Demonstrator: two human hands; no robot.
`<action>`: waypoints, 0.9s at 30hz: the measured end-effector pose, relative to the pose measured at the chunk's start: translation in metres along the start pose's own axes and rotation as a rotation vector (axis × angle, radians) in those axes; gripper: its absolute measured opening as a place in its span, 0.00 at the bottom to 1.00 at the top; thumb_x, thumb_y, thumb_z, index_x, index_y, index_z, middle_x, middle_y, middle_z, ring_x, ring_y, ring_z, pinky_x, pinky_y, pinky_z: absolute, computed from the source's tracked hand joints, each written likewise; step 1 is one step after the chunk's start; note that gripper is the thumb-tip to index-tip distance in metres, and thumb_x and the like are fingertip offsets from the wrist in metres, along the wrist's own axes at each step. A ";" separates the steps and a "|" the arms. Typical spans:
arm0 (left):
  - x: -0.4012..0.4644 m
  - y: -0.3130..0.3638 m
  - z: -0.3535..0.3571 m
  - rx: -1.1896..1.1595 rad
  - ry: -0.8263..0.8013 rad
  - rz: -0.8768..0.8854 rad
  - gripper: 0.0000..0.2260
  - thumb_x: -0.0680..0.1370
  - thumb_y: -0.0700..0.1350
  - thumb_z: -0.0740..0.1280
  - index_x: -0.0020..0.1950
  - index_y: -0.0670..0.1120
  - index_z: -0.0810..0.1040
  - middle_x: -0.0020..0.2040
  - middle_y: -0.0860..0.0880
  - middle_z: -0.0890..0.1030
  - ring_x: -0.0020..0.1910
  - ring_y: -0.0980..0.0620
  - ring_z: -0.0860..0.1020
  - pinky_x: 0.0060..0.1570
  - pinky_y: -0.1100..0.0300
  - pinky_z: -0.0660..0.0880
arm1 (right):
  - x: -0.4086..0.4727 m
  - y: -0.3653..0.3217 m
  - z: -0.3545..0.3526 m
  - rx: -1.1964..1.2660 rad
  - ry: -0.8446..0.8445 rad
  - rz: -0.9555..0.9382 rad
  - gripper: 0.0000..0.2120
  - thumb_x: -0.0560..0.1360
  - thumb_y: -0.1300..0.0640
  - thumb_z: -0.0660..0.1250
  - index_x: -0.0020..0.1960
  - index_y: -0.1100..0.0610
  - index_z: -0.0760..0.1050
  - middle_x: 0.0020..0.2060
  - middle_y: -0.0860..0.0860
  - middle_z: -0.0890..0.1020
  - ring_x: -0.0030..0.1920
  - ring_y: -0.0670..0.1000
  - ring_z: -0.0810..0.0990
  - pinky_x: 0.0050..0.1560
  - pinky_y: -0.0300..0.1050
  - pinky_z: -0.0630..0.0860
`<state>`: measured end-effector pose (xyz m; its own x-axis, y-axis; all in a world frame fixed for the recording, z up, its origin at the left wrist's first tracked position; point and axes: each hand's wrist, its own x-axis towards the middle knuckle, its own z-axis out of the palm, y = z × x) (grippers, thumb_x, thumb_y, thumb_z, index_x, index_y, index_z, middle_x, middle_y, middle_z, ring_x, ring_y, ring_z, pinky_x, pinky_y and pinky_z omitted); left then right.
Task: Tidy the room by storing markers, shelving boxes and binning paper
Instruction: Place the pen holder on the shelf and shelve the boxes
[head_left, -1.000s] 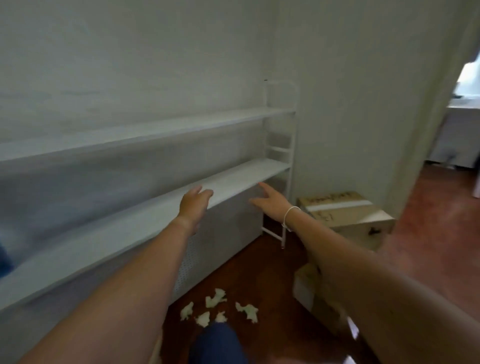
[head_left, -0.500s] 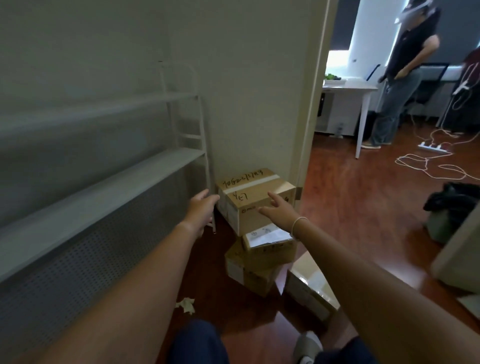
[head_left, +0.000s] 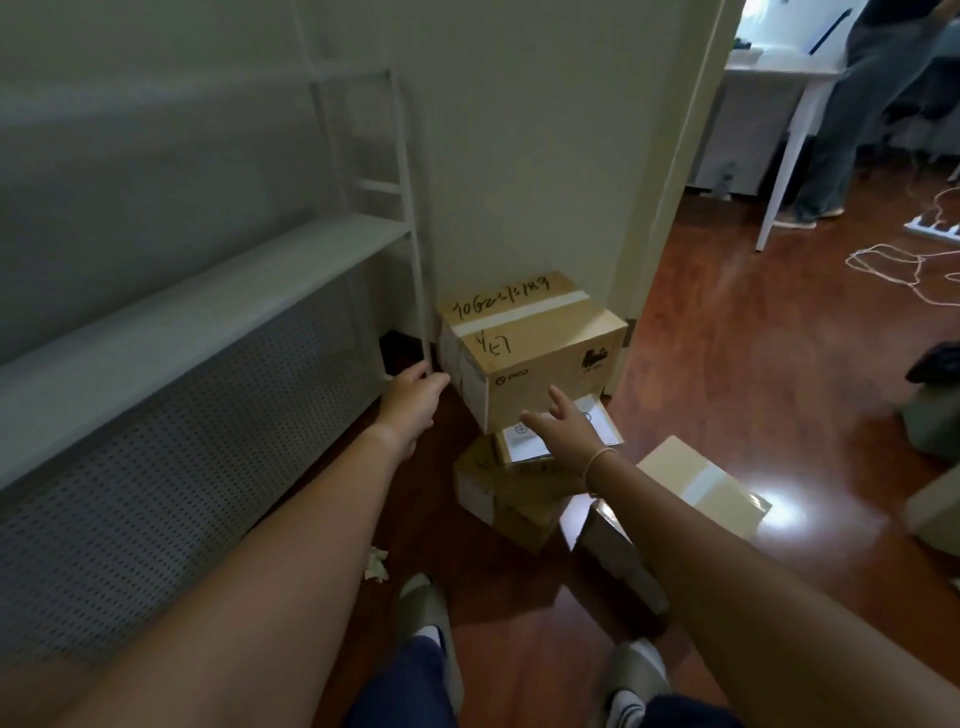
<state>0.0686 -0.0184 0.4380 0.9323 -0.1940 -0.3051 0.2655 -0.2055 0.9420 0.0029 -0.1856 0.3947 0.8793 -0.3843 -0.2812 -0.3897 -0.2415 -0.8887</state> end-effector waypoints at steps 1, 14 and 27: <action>0.015 -0.003 0.000 0.010 0.004 -0.007 0.24 0.81 0.46 0.60 0.76 0.48 0.58 0.73 0.45 0.66 0.65 0.47 0.69 0.63 0.52 0.68 | 0.015 0.005 0.006 0.027 -0.001 0.010 0.35 0.76 0.50 0.64 0.76 0.52 0.50 0.73 0.58 0.62 0.71 0.57 0.65 0.64 0.48 0.67; 0.157 -0.022 0.013 0.071 0.010 -0.077 0.24 0.81 0.47 0.59 0.76 0.49 0.58 0.75 0.45 0.64 0.71 0.44 0.65 0.68 0.50 0.67 | 0.135 0.029 0.047 0.337 0.135 0.154 0.43 0.72 0.42 0.66 0.77 0.49 0.43 0.76 0.54 0.54 0.75 0.58 0.55 0.72 0.58 0.58; 0.268 0.006 0.025 0.165 -0.009 -0.020 0.25 0.80 0.48 0.60 0.77 0.49 0.58 0.74 0.47 0.64 0.72 0.47 0.64 0.64 0.56 0.65 | 0.220 0.023 0.056 0.481 0.334 0.262 0.52 0.68 0.43 0.72 0.76 0.47 0.38 0.76 0.53 0.56 0.74 0.58 0.58 0.71 0.61 0.60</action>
<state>0.3137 -0.0959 0.3584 0.9248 -0.1970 -0.3253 0.2391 -0.3640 0.9002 0.2024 -0.2253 0.2923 0.6085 -0.6523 -0.4520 -0.3455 0.2951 -0.8908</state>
